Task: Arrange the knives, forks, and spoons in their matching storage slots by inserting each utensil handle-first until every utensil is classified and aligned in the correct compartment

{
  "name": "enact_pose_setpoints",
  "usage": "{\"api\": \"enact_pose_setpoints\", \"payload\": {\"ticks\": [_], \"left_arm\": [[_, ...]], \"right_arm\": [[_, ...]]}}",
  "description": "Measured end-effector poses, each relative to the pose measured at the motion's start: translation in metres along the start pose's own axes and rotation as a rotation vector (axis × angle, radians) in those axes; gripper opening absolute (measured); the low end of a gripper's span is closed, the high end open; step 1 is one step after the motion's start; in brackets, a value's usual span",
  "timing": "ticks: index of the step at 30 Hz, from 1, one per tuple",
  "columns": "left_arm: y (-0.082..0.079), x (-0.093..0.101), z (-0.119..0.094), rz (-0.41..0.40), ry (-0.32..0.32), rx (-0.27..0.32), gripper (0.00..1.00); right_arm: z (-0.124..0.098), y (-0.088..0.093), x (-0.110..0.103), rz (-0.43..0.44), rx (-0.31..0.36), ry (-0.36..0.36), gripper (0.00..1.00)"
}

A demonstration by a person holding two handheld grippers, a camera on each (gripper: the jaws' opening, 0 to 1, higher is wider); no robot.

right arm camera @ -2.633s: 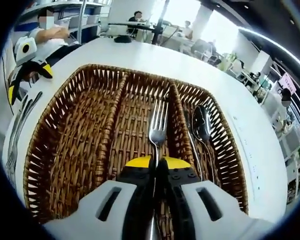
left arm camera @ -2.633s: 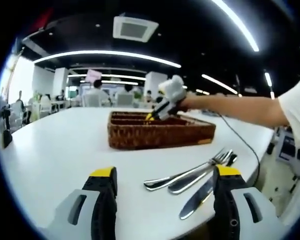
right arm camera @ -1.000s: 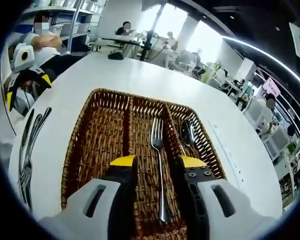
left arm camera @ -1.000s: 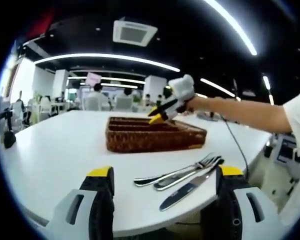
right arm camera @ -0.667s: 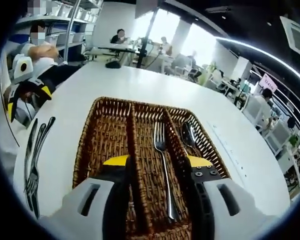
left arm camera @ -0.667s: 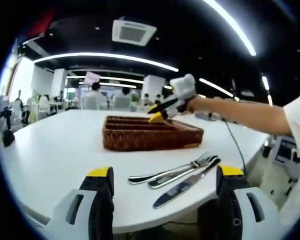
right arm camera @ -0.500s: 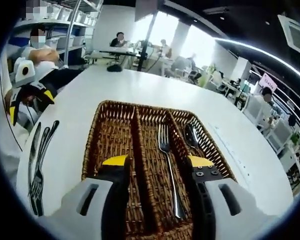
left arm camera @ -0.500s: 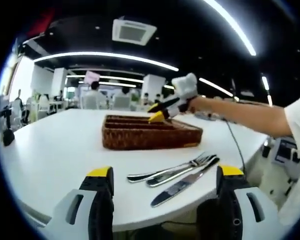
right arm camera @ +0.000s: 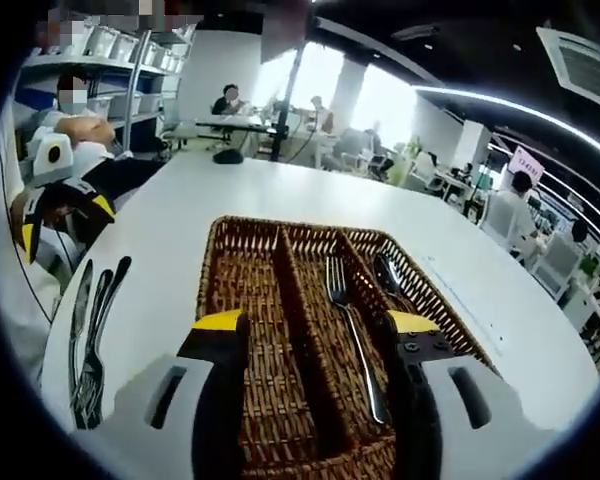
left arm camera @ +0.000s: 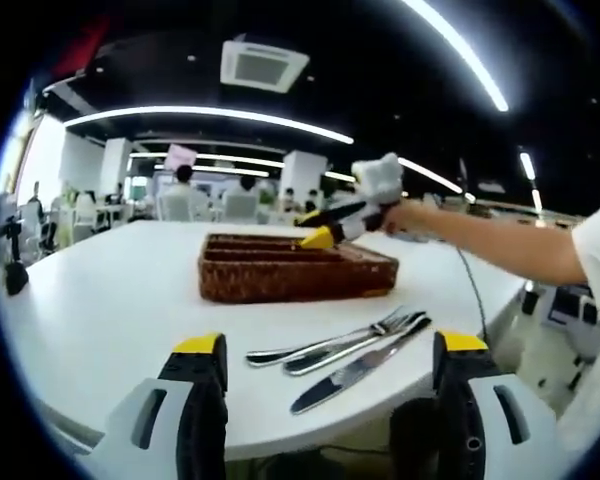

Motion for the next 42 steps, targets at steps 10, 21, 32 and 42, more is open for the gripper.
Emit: {"api": "enact_pose_setpoints", "payload": {"ticks": [10, 21, 32, 42], "left_arm": [[0.0, 0.005, 0.002, 0.005, 0.013, -0.004, 0.85], [0.001, 0.01, 0.002, 0.009, 0.027, -0.014, 0.85], [0.002, 0.016, 0.005, 0.012, 0.042, -0.022, 0.86], [0.002, 0.021, 0.005, -0.004, 0.063, -0.021, 0.86]], "right_arm": [[-0.002, 0.004, 0.004, 0.03, 0.03, 0.01, 0.57], [-0.007, 0.004, 0.013, 0.058, 0.074, 0.027, 0.57], [-0.014, 0.003, 0.01, 0.063, 0.095, 0.032, 0.57], [-0.024, 0.004, 0.001, 0.075, 0.121, 0.041, 0.57]]}}
Point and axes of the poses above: the point that each gripper's makers call its tool centre point, and the gripper's own axes: z roughly forward along the fingers, x roughly to its right, y roughly out of its underside, the point moved 3 cm from there along -z, roughly backward along the fingers, and after that the axes turned 7 degrees about y, right-handed, at the moved point
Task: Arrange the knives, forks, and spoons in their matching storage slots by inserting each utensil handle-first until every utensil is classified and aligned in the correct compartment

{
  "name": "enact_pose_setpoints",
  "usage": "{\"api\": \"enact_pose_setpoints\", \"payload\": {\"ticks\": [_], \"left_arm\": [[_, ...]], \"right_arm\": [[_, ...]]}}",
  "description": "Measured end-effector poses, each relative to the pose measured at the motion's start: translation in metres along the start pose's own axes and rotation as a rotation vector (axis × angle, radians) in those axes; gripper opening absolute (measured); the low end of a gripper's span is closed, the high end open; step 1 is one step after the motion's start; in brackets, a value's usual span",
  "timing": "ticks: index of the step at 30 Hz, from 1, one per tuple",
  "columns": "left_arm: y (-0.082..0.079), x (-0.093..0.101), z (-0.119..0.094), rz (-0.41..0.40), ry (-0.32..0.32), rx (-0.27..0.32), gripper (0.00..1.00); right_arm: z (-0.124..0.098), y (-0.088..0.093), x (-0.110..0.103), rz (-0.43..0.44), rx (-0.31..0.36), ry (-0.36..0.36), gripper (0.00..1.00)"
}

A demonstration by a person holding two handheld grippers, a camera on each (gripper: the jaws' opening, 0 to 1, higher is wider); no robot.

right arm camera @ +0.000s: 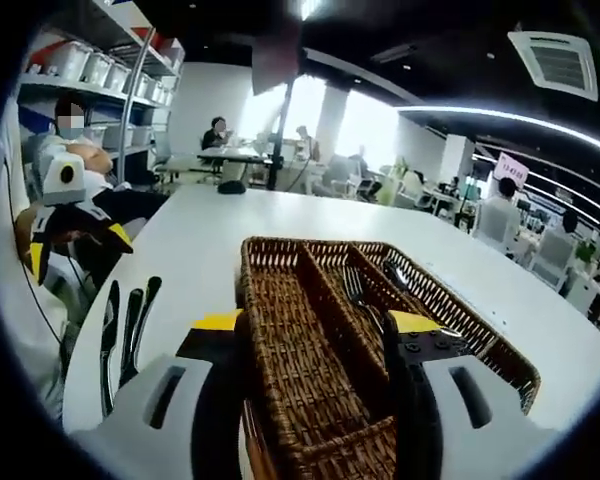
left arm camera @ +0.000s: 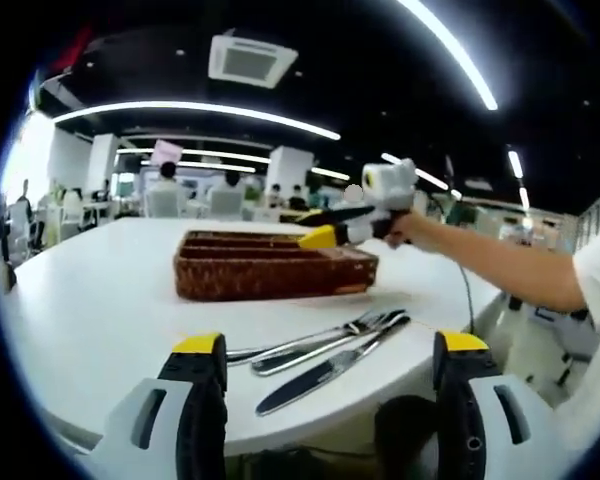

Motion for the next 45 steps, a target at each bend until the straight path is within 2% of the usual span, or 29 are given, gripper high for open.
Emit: {"api": "enact_pose_setpoints", "payload": {"ticks": [12, 18, 28, 34, 45], "left_arm": [[0.005, 0.005, 0.005, -0.004, 0.021, -0.025, 0.85], [0.008, 0.008, 0.008, 0.003, 0.031, -0.043, 0.85], [0.009, 0.015, 0.011, 0.004, 0.047, -0.045, 0.85], [0.011, 0.015, 0.011, 0.002, 0.047, -0.044, 0.84], [0.015, 0.024, 0.015, 0.009, 0.074, -0.06, 0.84]], "right_arm": [[-0.014, 0.001, -0.015, 0.026, 0.035, 0.006, 0.57], [-0.025, 0.002, -0.03, 0.036, 0.062, 0.013, 0.57], [-0.037, 0.01, -0.029, 0.073, 0.085, 0.037, 0.57], [-0.052, 0.01, -0.041, 0.103, 0.109, 0.054, 0.57], [-0.064, 0.018, -0.05, 0.121, 0.105, 0.066, 0.58]]}}
Point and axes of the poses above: the point that each gripper's makers call its tool centre point, and the gripper's own axes: z roughly forward along the fingers, x roughly to its right, y roughly out of its underside, the point moved 3 cm from there along -z, roughly backward along the fingers, and after that the axes turned 7 degrees about y, right-handed, at the moved point
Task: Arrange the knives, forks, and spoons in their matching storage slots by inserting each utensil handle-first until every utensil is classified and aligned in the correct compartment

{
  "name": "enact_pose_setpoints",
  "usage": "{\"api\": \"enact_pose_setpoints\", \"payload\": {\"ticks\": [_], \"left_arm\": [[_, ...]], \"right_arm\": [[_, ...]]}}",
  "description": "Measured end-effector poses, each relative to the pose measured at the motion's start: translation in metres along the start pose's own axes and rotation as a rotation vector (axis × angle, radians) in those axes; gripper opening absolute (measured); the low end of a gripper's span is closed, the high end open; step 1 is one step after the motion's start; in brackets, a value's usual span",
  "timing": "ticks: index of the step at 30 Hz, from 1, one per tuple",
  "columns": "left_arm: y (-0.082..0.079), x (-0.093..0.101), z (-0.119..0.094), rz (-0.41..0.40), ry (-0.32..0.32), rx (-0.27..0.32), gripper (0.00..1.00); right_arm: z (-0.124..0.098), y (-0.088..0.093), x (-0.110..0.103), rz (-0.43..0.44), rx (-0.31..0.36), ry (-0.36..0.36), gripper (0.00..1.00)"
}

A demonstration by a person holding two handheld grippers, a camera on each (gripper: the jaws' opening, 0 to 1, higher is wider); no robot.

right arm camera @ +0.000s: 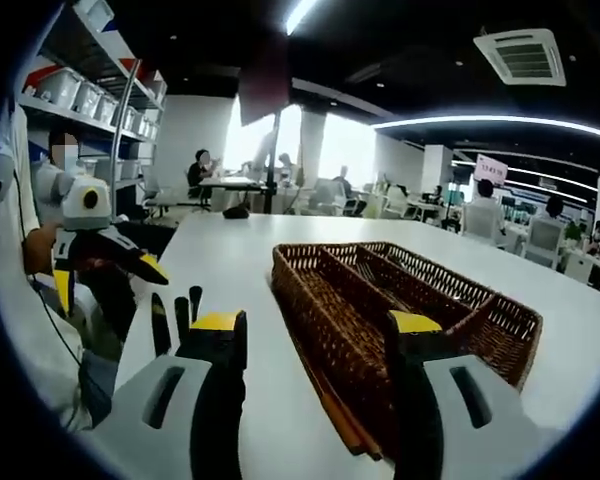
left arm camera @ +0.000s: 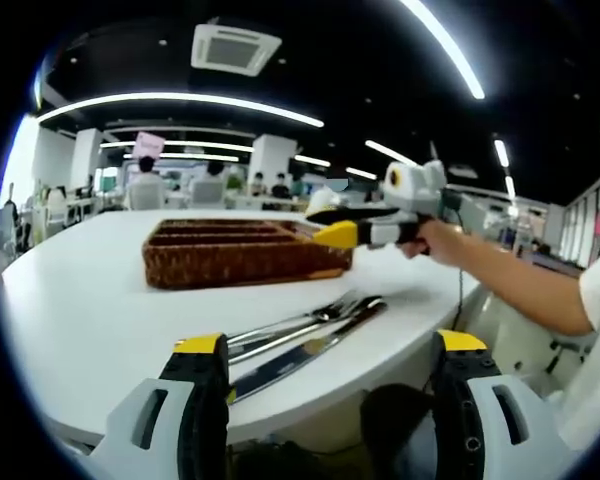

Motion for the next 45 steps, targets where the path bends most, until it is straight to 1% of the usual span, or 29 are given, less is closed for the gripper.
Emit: {"api": "enact_pose_setpoints", "payload": {"ticks": [5, 7, 15, 17, 20, 31, 34, 45], "left_arm": [[0.0, 0.0, 0.001, 0.0, 0.004, 0.0, 0.84], [0.0, 0.0, 0.002, 0.003, 0.007, -0.004, 0.84], [0.001, 0.002, 0.005, 0.007, 0.02, -0.011, 0.84], [0.001, 0.002, 0.005, 0.01, 0.02, -0.013, 0.84], [0.001, 0.002, 0.005, 0.008, 0.02, -0.014, 0.84], [0.004, 0.003, 0.01, 0.009, 0.03, -0.025, 0.84], [0.005, 0.003, 0.013, 0.012, 0.033, -0.034, 0.84], [0.006, -0.001, 0.017, 0.02, 0.037, -0.051, 0.84]], "right_arm": [[-0.005, 0.001, -0.002, 0.01, 0.001, 0.008, 0.6], [-0.007, 0.003, -0.001, 0.018, 0.004, 0.012, 0.6], [-0.019, 0.011, -0.008, 0.043, 0.007, 0.028, 0.6], [-0.023, 0.013, -0.006, 0.05, 0.009, 0.034, 0.6], [-0.029, 0.015, -0.012, 0.064, 0.018, 0.041, 0.61], [-0.048, 0.027, -0.017, 0.095, 0.026, 0.073, 0.61], [-0.053, 0.031, -0.022, 0.116, 0.026, 0.079, 0.61], [-0.063, 0.034, -0.032, 0.13, 0.036, 0.086, 0.61]]}}
Point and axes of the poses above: the point that each gripper's makers call its tool centre point, and the gripper's own axes: z roughly forward along the fingers, x roughly to its right, y roughly out of its underside, the point moved 3 cm from there along -z, roughly backward along the fingers, and after that the axes turned 7 degrees about y, right-handed, at the moved point
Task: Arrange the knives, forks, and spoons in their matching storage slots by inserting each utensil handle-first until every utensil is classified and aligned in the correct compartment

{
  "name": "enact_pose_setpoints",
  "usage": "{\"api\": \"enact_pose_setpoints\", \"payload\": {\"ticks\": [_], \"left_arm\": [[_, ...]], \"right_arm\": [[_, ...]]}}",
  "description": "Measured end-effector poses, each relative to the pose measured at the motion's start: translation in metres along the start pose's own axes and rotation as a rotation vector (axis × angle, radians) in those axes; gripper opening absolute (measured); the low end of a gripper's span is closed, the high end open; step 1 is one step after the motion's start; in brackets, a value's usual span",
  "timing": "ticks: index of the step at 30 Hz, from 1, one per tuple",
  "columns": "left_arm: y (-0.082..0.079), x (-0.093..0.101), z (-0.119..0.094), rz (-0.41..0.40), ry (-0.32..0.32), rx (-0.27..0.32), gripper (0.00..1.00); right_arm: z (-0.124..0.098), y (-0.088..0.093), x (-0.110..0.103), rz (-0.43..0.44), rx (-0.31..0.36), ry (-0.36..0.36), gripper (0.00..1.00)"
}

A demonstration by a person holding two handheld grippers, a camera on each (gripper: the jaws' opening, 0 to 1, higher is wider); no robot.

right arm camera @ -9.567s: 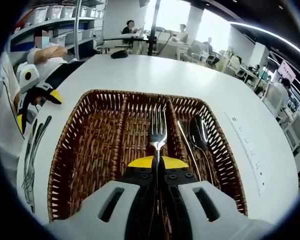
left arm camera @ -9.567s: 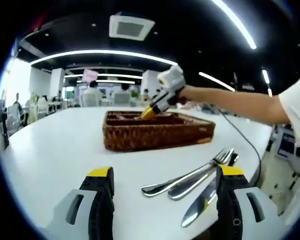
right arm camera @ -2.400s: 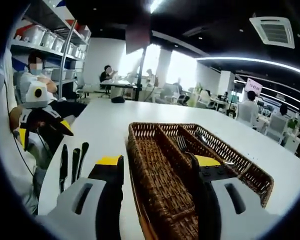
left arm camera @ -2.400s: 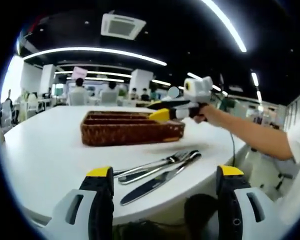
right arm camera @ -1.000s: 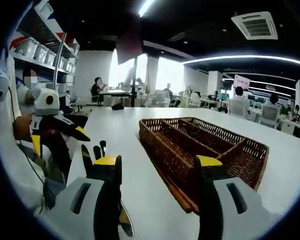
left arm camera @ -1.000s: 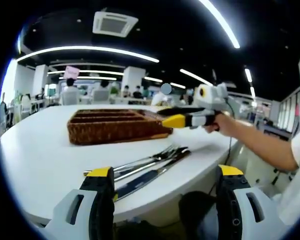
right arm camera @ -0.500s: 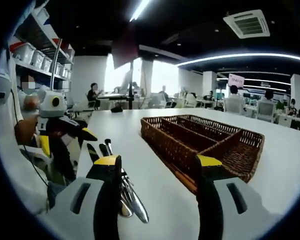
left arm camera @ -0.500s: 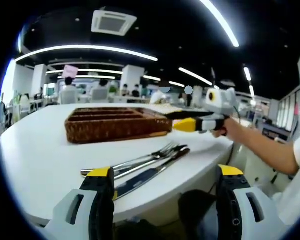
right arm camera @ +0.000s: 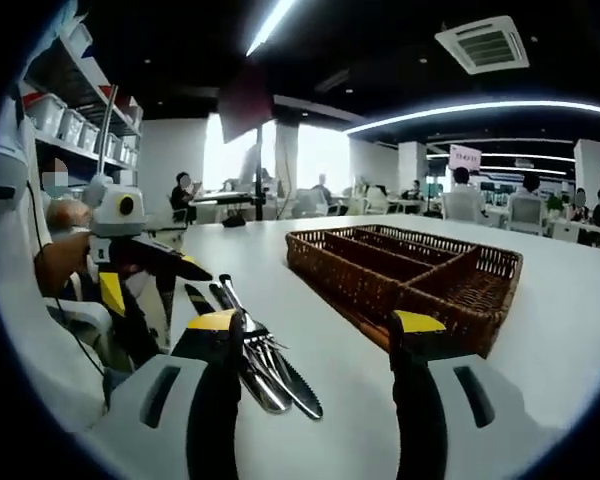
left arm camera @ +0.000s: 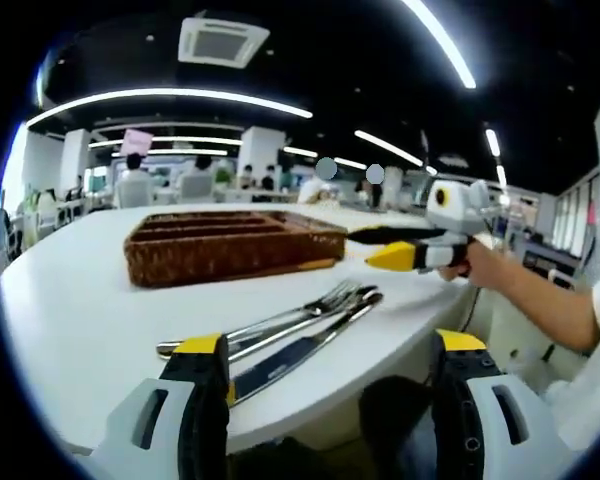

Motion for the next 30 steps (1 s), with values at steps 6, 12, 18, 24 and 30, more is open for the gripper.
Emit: {"api": "enact_pose_setpoints", "payload": {"ticks": [6, 12, 18, 24, 30], "left_arm": [[-0.005, -0.006, 0.003, 0.024, 0.005, -0.012, 0.84], [-0.014, -0.017, 0.01, 0.062, 0.037, -0.02, 0.83], [-0.023, -0.03, 0.018, 0.041, 0.096, -0.036, 0.77], [-0.021, -0.036, 0.026, 0.014, 0.156, -0.071, 0.64], [-0.022, -0.047, 0.036, 0.1, 0.208, -0.162, 0.42]], "right_arm": [[-0.007, 0.001, -0.003, 0.009, 0.01, 0.011, 0.62], [-0.015, 0.007, -0.008, 0.024, 0.018, 0.027, 0.63], [-0.025, 0.006, -0.011, 0.02, 0.022, 0.043, 0.63], [-0.033, 0.004, -0.011, 0.033, 0.04, 0.06, 0.63], [-0.037, 0.002, -0.012, 0.028, 0.049, 0.074, 0.64]]}}
Point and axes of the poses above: the point that each gripper's makers call its tool centre point, and the gripper's own axes: z roughly forward along the fingers, x roughly to its right, y roughly out of its underside, the point moved 3 cm from there along -z, roughly backward along the fingers, and after that the axes turned 7 degrees about y, right-handed, at the moved point
